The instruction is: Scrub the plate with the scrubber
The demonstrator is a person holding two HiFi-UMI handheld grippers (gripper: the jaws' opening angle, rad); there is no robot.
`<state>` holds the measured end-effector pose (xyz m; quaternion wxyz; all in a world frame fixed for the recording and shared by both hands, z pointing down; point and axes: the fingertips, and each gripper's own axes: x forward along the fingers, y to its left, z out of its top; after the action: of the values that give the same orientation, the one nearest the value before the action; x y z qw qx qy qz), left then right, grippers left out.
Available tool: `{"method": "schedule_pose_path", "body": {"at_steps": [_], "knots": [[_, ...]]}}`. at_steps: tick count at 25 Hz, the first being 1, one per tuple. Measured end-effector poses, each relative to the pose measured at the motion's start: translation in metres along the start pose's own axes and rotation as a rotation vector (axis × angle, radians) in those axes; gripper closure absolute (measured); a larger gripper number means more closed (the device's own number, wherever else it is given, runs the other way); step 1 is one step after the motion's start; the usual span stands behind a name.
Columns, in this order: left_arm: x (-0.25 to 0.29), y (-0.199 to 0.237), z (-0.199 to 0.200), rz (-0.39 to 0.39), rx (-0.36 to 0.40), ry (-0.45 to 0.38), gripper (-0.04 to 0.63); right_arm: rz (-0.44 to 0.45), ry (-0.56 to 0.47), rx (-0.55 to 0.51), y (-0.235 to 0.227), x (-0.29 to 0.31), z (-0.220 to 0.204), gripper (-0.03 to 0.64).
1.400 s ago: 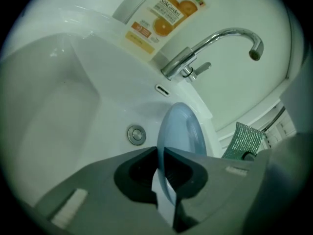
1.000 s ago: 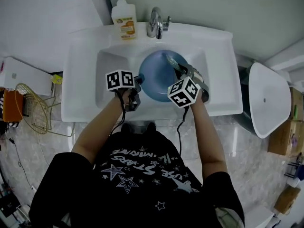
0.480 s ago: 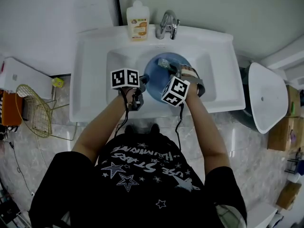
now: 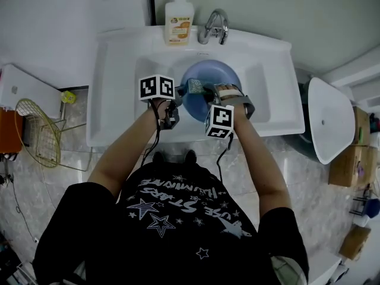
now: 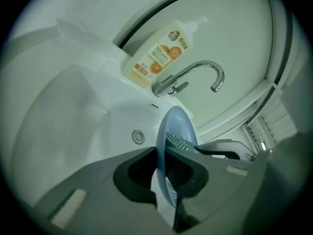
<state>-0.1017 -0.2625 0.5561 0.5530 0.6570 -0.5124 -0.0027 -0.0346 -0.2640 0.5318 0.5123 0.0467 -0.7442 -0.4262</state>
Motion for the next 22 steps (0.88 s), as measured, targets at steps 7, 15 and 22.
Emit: {"method": "schedule_pose_path", "body": {"at_steps": [7, 15, 22], "knots": [[-0.004, 0.004, 0.011, -0.008, -0.030, -0.022, 0.555, 0.039, -0.055, -0.170, 0.023, -0.013, 0.012, 0.503], [-0.005, 0.011, 0.024, -0.003, -0.040, -0.049, 0.555, 0.104, -0.093, -0.296, 0.050, -0.031, 0.003, 0.503], [-0.008, 0.018, 0.026, 0.016, -0.047, -0.063, 0.562, 0.098, -0.120, -0.207, 0.042, -0.043, -0.013, 0.505]]}}
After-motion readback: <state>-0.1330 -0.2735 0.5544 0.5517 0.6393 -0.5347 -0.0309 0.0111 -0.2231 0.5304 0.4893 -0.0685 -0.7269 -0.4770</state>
